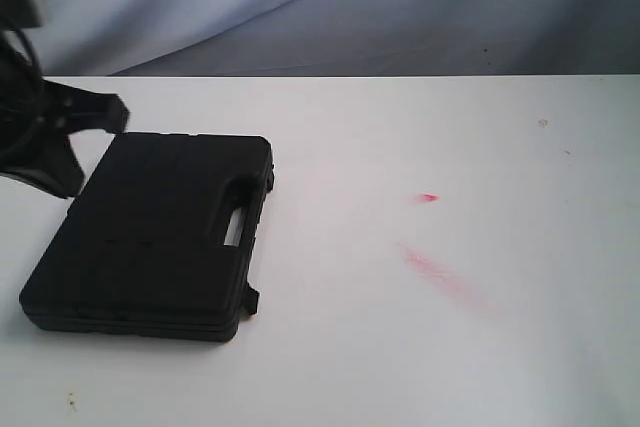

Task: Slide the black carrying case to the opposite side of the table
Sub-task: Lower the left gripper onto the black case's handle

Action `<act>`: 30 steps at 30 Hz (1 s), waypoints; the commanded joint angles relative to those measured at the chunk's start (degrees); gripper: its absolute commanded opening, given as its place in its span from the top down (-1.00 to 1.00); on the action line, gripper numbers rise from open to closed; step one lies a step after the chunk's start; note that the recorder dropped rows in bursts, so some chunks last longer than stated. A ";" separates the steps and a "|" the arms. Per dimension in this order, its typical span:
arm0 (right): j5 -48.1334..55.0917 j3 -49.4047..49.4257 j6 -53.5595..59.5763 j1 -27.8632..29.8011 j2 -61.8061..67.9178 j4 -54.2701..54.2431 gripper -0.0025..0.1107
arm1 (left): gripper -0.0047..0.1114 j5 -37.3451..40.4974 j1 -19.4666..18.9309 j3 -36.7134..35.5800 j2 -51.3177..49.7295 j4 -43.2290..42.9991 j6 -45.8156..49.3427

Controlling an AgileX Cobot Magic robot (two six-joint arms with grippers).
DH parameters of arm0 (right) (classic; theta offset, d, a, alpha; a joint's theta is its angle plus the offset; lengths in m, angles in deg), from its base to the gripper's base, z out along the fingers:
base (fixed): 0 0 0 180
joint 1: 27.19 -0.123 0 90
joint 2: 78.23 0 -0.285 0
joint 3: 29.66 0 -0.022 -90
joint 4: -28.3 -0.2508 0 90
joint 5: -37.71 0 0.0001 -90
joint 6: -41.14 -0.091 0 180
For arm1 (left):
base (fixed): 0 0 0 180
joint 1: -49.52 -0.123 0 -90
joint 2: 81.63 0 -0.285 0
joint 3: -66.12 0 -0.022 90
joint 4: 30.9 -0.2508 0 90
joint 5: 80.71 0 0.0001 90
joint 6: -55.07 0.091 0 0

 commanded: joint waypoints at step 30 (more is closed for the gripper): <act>-0.11 0.15 0.06 0.28 0.09 0.65 0.96 | 0.91 -5.56 10.59 21.18 -33.33 -2.37 -7.55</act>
